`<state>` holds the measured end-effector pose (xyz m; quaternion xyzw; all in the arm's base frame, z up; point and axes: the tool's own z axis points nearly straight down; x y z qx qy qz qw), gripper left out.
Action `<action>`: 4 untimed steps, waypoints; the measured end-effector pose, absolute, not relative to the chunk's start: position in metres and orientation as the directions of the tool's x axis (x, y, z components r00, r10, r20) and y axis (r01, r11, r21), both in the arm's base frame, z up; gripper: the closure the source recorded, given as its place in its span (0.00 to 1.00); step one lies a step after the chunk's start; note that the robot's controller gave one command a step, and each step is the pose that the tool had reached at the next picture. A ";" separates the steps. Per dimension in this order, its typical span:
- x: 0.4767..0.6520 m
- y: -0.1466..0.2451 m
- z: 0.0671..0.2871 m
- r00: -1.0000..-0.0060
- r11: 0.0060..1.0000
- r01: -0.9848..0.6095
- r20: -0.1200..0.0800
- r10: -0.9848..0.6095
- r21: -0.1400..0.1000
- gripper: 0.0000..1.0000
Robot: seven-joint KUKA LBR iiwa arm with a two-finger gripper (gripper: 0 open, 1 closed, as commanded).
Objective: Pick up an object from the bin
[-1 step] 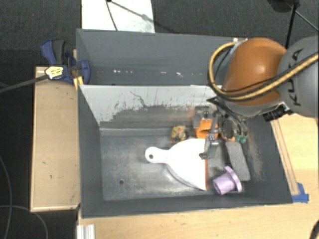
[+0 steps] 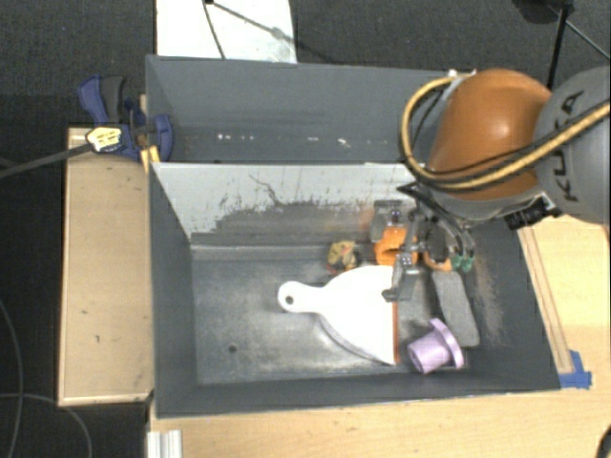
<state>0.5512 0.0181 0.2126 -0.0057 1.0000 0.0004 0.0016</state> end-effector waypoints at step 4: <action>0.577 0.037 0.091 -0.960 0.960 -0.281 -0.004 -0.281 0.000 0.00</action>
Offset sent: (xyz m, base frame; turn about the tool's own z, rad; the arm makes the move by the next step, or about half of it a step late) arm 0.0147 0.0272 -0.1018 -0.0349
